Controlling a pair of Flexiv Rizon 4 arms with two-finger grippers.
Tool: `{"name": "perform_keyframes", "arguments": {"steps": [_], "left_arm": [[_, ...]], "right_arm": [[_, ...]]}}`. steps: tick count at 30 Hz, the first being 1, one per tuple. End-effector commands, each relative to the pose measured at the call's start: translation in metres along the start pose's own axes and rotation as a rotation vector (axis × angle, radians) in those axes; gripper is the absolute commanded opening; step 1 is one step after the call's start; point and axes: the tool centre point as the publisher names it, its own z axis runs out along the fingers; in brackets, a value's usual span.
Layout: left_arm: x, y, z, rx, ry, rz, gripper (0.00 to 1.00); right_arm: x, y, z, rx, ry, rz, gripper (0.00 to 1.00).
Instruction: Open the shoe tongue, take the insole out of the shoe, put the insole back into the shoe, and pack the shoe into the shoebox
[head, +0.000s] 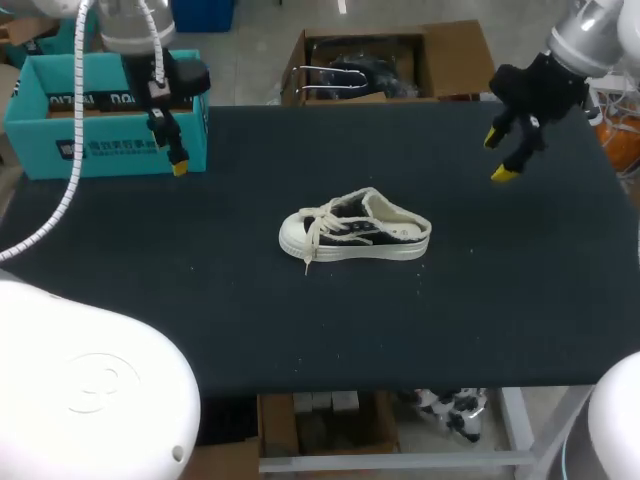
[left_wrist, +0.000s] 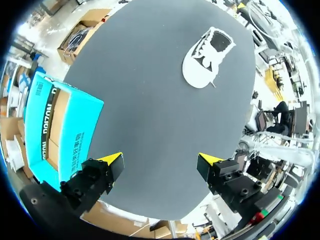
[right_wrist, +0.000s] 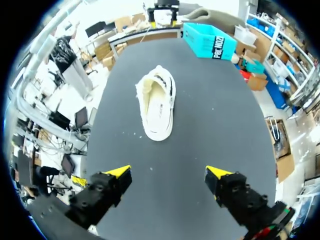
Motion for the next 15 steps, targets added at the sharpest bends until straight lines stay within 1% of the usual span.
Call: {"name": "perform_keyframes", "arguments": {"steps": [1, 2, 15], "left_arm": [[0.0102, -0.0024, 0.0154, 0.02, -0.007, -0.213, 1.0], [0.0127, -0.0035, 0.0174, -0.017, -0.048, -0.228, 1.0], [0.0127, -0.0035, 0.0174, -0.017, -0.048, -0.228, 1.0]], "right_arm": [[0.0075, 0.0046, 0.0275, -0.071, -0.051, 0.013, 1.0], [0.0083, 0.0072, 0.0319, -0.084, -0.05, 0.025, 1.0], [0.0083, 0.0072, 0.0319, -0.084, -0.05, 0.025, 1.0]]}}
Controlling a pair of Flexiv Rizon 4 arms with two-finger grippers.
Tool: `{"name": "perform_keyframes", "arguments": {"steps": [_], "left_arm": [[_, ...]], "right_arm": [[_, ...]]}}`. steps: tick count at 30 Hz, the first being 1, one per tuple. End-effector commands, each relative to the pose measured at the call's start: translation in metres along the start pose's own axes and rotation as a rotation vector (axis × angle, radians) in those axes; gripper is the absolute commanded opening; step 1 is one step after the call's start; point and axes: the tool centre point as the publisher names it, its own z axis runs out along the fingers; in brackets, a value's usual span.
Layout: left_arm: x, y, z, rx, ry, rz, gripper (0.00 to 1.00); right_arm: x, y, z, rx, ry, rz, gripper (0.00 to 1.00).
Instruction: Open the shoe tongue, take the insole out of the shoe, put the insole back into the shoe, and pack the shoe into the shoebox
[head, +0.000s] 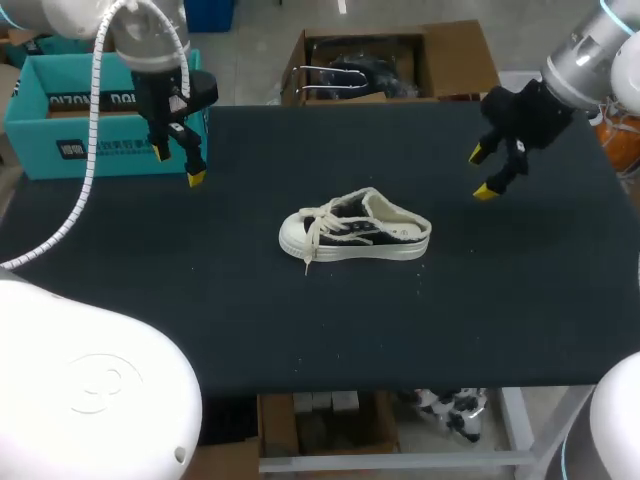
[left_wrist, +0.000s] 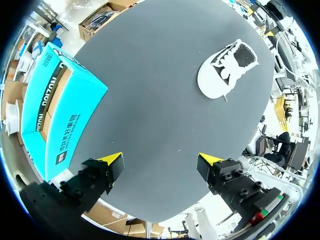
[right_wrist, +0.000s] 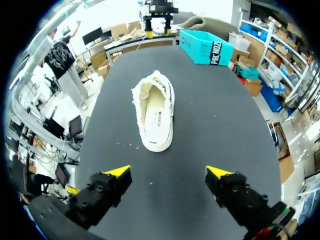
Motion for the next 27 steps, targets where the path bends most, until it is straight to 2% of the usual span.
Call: {"name": "perform_keyframes", "arguments": {"steps": [1, 2, 3, 5, 7, 11, 21, 27], "left_arm": [[0.006, -0.004, -0.004, 0.02, 0.037, -0.024, 1.0], [0.012, -0.009, -0.006, 0.027, 0.06, -0.062, 1.0], [0.017, -0.014, -0.005, 0.03, 0.05, -0.111, 1.0], [0.023, -0.025, -0.005, 0.028, 0.098, -0.21, 1.0], [0.033, -0.034, -0.001, 0.035, 0.081, -0.315, 1.0], [0.052, -0.046, 0.002, 0.059, 0.112, -0.435, 1.0], [0.093, -0.071, 0.007, 0.091, 0.091, -0.56, 1.0], [0.115, -0.085, 0.011, 0.088, 0.083, -0.558, 1.0]], "right_arm": [[0.001, 0.0, 0.0, 0.0, -0.002, 0.0, 1.0], [0.003, 0.002, 0.005, -0.022, -0.005, -0.019, 1.0], [0.005, 0.002, 0.01, -0.06, -0.007, -0.025, 1.0], [0.008, -0.001, 0.022, -0.077, 0.007, -0.011, 1.0], [0.011, -0.005, 0.031, -0.135, 0.015, 0.004, 1.0], [0.02, -0.006, 0.052, -0.197, 0.025, -0.001, 1.0], [0.021, -0.007, 0.087, -0.299, 0.008, 0.043, 1.0], [0.016, -0.008, 0.106, -0.342, -0.014, 0.054, 1.0]]}}
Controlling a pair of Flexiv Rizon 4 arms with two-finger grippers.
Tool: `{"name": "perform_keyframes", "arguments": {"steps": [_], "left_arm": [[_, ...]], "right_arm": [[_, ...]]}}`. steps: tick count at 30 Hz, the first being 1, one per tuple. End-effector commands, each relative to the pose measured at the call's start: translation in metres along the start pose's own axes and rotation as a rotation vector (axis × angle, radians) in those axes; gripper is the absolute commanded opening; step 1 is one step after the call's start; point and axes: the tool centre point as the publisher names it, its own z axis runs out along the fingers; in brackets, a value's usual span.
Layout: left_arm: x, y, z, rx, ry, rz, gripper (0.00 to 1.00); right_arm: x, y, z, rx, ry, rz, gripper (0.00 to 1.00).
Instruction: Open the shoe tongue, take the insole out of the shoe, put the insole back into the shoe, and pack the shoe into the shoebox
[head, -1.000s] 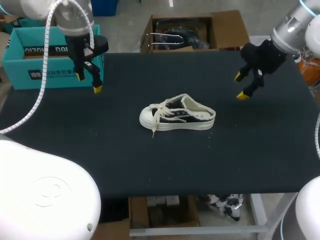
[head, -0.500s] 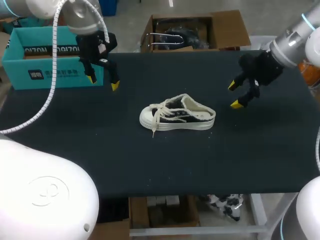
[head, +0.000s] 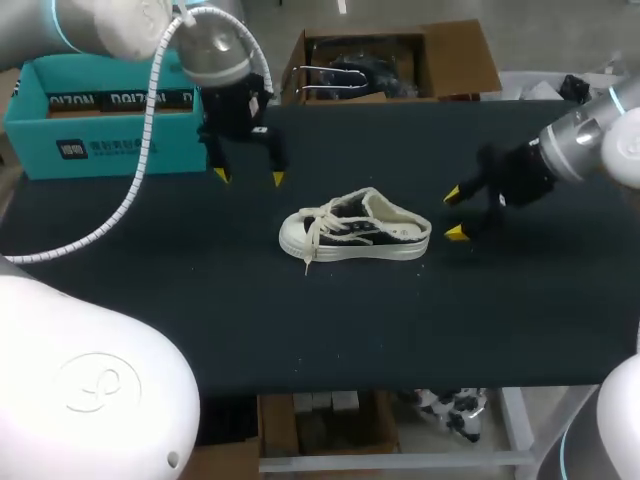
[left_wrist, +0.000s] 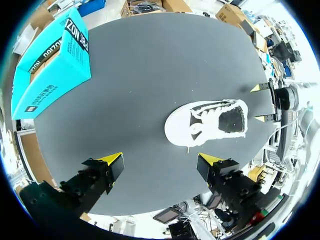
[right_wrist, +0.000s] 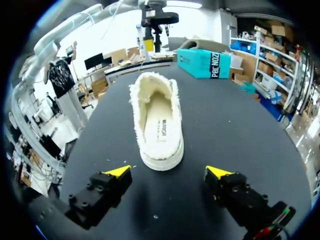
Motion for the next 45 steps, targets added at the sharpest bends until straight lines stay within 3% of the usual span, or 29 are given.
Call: {"name": "perform_keyframes", "arguments": {"steps": [1, 7, 19, 45], "left_arm": [[0.017, 0.001, 0.005, 0.001, -0.03, 0.005, 1.0], [0.032, -0.003, 0.009, 0.001, -0.04, -0.001, 1.0], [0.044, -0.011, 0.022, -0.011, -0.048, 0.0, 1.0], [0.052, -0.009, 0.025, -0.009, -0.044, 0.027, 1.0]], "right_arm": [[-0.003, -0.007, 0.017, -0.04, -0.02, 0.002, 1.0], [-0.01, -0.011, 0.037, -0.109, 0.002, -0.006, 1.0], [-0.006, 0.0, 0.065, -0.21, 0.061, -0.042, 1.0], [0.019, 0.008, 0.076, -0.254, 0.066, -0.007, 1.0]]}}
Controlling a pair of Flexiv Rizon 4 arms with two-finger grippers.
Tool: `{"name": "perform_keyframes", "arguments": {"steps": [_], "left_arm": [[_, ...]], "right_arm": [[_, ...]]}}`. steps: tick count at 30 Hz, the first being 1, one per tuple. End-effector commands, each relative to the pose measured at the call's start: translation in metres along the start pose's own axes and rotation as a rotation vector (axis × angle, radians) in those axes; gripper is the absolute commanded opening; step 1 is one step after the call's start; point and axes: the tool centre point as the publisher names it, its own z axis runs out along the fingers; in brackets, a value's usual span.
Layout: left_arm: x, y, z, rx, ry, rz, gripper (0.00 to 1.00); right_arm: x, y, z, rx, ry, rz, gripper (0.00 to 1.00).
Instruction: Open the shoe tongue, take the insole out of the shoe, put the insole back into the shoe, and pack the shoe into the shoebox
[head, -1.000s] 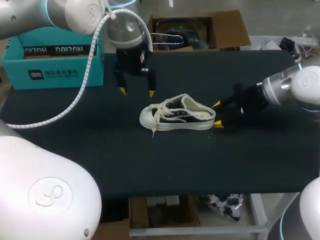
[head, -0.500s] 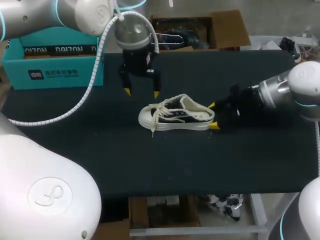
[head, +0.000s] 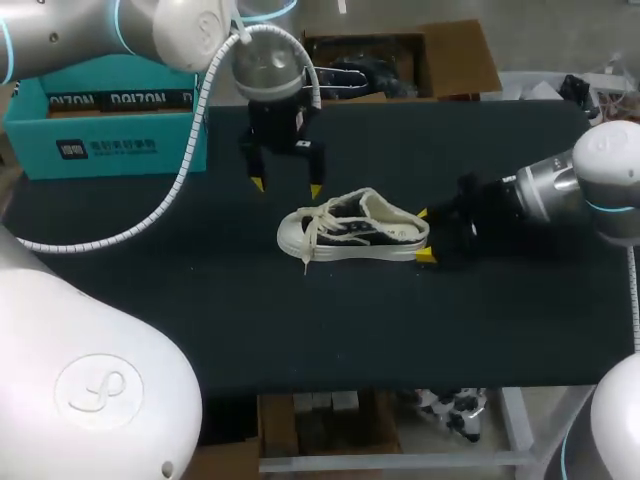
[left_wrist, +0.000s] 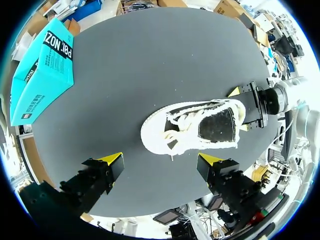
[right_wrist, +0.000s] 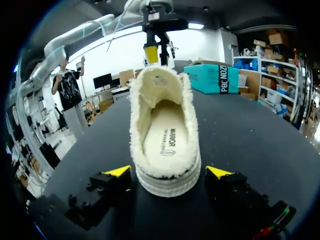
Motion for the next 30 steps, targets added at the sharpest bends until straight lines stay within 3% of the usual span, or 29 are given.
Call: {"name": "perform_keyframes", "arguments": {"steps": [1, 26, 27, 28, 30], "left_arm": [[0.001, 0.002, -0.001, 0.003, 0.0, 0.003, 1.0], [0.008, 0.006, 0.002, 0.003, 0.017, 0.008, 1.0], [0.011, 0.006, 0.001, 0.003, 0.019, 0.008, 1.0], [0.013, 0.006, 0.001, 0.002, 0.019, 0.008, 1.0], [0.02, 0.008, -0.001, 0.001, 0.015, 0.015, 1.0]], "right_arm": [[0.003, -0.002, 0.007, -0.017, -0.006, 0.001, 1.0], [0.001, 0.007, 0.028, -0.079, 0.014, -0.021, 1.0], [0.001, 0.006, 0.029, -0.081, 0.014, -0.021, 0.45], [0.0, 0.005, 0.029, -0.08, 0.012, -0.022, 0.0], [0.0, 0.004, 0.029, -0.082, 0.008, -0.023, 0.0]]}}
